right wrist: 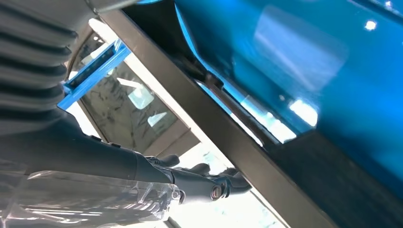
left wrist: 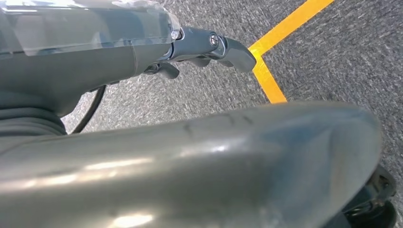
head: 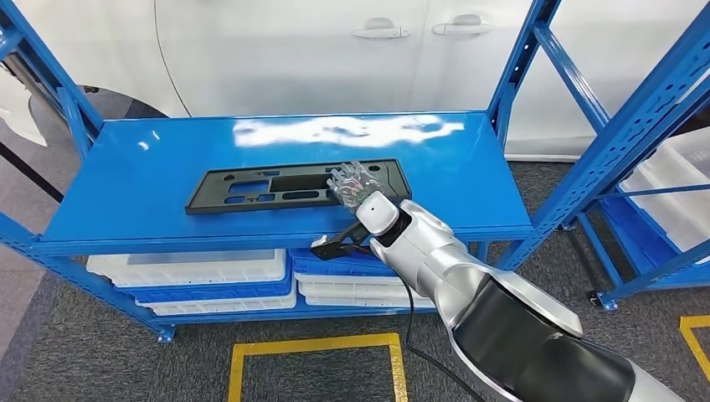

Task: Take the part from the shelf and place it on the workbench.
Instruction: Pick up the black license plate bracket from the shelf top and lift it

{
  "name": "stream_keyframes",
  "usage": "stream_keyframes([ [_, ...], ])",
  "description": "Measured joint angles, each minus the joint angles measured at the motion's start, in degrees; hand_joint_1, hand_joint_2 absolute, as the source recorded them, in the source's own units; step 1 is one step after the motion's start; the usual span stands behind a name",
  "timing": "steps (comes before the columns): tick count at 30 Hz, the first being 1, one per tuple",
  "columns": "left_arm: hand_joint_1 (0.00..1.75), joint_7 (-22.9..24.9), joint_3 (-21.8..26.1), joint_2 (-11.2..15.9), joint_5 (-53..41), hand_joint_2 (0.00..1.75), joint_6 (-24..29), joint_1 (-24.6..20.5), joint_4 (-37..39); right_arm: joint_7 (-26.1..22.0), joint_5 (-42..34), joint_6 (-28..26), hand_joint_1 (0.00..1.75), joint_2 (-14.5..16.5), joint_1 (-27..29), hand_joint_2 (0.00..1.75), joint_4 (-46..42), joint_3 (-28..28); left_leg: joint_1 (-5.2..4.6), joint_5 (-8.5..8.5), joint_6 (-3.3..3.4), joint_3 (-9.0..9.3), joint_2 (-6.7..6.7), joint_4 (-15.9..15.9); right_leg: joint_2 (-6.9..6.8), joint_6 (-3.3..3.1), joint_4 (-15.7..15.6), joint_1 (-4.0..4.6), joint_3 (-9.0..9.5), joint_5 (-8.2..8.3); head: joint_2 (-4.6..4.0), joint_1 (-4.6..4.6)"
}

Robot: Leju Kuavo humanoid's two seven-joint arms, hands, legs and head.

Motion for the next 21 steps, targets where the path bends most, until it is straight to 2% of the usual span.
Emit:
stream_keyframes([
  [3, 0.00, -0.03, 0.00, 0.02, -0.02, 0.00, -0.02, -0.01, 0.00, -0.27, 0.05, -0.15, 0.00, -0.05, 0.00, 0.00, -0.01, 0.00, -0.10, -0.10, -0.96, -0.04, 0.02, -0.14, 0.01, -0.87, -1.02, 0.15, 0.32, 0.13, 0.00, 0.00],
  [5, 0.00, -0.05, 0.00, 0.04, -0.06, 0.00, -0.03, -0.02, 0.00, -0.45, 0.14, -0.34, 0.00, -0.03, -0.05, 0.00, -0.10, 0.00, -0.02, -1.49, -1.51, -0.73, 0.08, 1.62, -0.05, -1.59, -1.48, -0.05, 0.53, 0.37, 0.00, 0.00],
  [6, 0.00, -0.12, 0.00, 0.05, -0.16, 0.00, -0.06, -0.03, 0.00, -0.65, 0.26, -0.61, 0.00, 0.02, -0.06, 0.00, -0.15, 0.00, 0.03, -3.03, -1.71, -1.88, 0.11, 4.24, -0.08, -1.92, -1.66, -0.12, 0.64, 0.39, 0.00, 0.00],
  [8, 0.00, -0.37, -0.01, 0.06, -0.39, 0.00, -0.15, 0.00, 0.00, -1.36, 0.58, -1.40, 0.00, 0.12, 0.06, 0.00, -0.18, 0.00, 0.06, -6.44, -1.97, -5.50, 0.12, 11.94, -0.10, -2.33, -1.68, 0.07, 0.68, 0.17, 0.00, 0.01],
  [9, 0.00, -0.48, -0.01, 0.07, -0.47, 0.00, -0.19, 0.02, 0.00, -1.68, 0.78, -1.78, 0.00, 0.22, 0.19, 0.00, -0.18, 0.00, 0.07, -7.21, -2.02, -7.01, 0.12, 14.89, -0.10, -2.43, -1.66, 0.18, 0.73, 0.04, 0.00, 0.01],
  [10, 0.00, -0.55, -0.01, 0.09, -0.48, 0.00, -0.18, 0.04, 0.00, -1.96, 0.96, -2.10, 0.00, 0.39, 0.33, 0.00, -0.18, 0.00, 0.06, -6.97, -2.00, -7.66, 0.12, 16.00, -0.10, -2.46, -1.61, 0.27, 0.82, -0.03, 0.00, 0.01],
  [11, 0.00, -0.56, 0.00, 0.11, -0.44, 0.00, -0.14, 0.02, 0.00, -2.17, 1.14, -2.32, 0.00, 0.65, 0.41, 0.00, -0.19, 0.00, 0.05, -5.70, -1.89, -7.20, 0.12, 14.78, -0.07, -2.43, -1.52, 0.33, 0.93, -0.12, 0.00, 0.01],
  [13, 0.00, -0.43, 0.00, 0.14, -0.18, 0.00, 0.02, -0.09, 0.00, -2.46, 1.46, -2.55, 0.00, 1.29, 0.45, 0.00, -0.30, 0.00, 0.01, -1.74, -1.47, -3.94, 0.14, 7.65, 0.04, -2.24, -1.25, 0.37, 1.20, -0.39, 0.00, 0.00],
  [14, 0.00, -0.31, 0.02, 0.15, -0.01, 0.00, 0.10, -0.18, 0.00, -2.57, 1.57, -2.56, 0.00, 1.55, 0.42, 0.00, -0.36, 0.00, -0.13, -0.37, -1.23, -2.28, 0.15, 4.11, 0.09, -2.05, -1.06, 0.45, 1.20, -0.55, 0.00, 0.00],
  [15, 0.00, -0.17, 0.03, 0.16, 0.18, 0.00, 0.16, -0.28, 0.00, -2.64, 1.63, -2.56, 0.00, 1.77, 0.41, 0.00, -0.41, 0.00, -0.26, 0.30, -0.97, -1.18, 0.14, 1.73, 0.11, -1.80, -0.94, 0.52, 1.10, -0.63, 0.00, -0.01],
  [16, 0.00, -0.07, 0.05, 0.17, 0.33, 0.00, 0.20, -0.32, 0.00, -2.69, 1.67, -2.52, 0.00, 1.89, 0.44, 0.00, -0.43, 0.00, -0.41, 0.27, -0.76, -0.75, 0.10, 0.66, 0.10, -1.54, -0.88, 0.58, 0.96, -0.66, 0.00, 0.00],
  [19, 0.00, 0.04, 0.08, 0.19, 0.51, 0.00, 0.30, -0.24, 0.00, -2.76, 1.73, -2.48, 0.00, 2.09, 0.42, 0.00, -0.46, 0.00, -0.26, 0.31, -0.04, -0.49, -0.02, -0.12, 0.06, -0.63, -0.68, 0.66, 0.82, -0.96, 0.00, 0.00],
  [21, 0.00, 0.04, 0.09, 0.14, 0.51, 0.00, 0.34, -0.35, 0.00, -2.75, 1.74, -2.50, 0.00, 2.15, 0.21, 0.00, -0.48, 0.00, 0.07, 0.50, 0.51, -0.08, 0.03, -0.67, 0.05, 0.02, 2.14, 0.65, -0.37, -2.82, 0.00, 0.00],
])
